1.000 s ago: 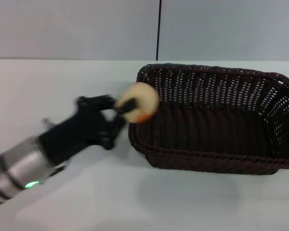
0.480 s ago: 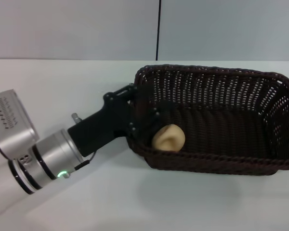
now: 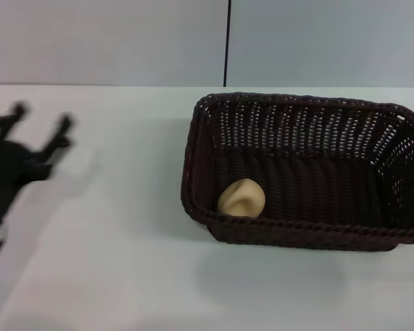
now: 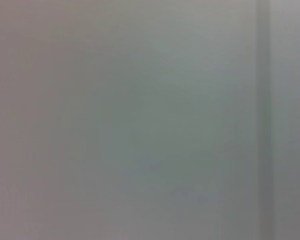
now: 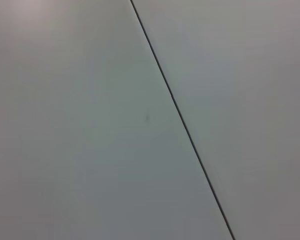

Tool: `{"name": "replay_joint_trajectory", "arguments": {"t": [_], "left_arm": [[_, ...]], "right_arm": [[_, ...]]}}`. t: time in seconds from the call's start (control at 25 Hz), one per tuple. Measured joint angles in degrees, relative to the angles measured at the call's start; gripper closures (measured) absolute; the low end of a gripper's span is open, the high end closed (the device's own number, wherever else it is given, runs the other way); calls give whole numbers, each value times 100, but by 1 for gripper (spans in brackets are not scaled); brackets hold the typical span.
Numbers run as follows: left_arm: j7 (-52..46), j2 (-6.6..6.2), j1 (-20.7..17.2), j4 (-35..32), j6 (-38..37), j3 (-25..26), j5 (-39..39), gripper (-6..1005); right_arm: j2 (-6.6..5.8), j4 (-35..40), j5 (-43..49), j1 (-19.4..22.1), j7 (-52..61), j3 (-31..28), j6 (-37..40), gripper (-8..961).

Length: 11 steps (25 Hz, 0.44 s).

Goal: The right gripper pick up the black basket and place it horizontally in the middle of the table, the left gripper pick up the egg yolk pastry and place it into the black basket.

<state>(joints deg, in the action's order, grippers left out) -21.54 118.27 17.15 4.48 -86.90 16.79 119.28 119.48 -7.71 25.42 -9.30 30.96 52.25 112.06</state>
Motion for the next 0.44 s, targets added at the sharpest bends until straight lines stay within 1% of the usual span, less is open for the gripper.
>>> {"name": "replay_joint_trajectory", "arguments": {"t": [0.04,0.08,0.16,0.2,0.24,0.44], "left_arm": [[137,1,-159,9,-23,287,-1,173],[315,6,-404,36,-99,663,0,173],[424,10,-611,52,-198,928,0,173],[424,10,-611,52,-198,928,0,173],[450,12,-745,56,-240,1054,1,172],[431,15,-842,38,-243,1090,-1,172]], "right_arm": [[0,4,-2,0,-3,-1,-109,232],[0,4,-2,0,-3,-1,-109,232],[2,10,-4,-26,-5,-3,-268,232],[2,10,-4,-26,-5,-3,-268,232],[4,16,-4,-37,-6,-3,-300,232],[6,41,11,-119,-9,-5,-334,232]]}}
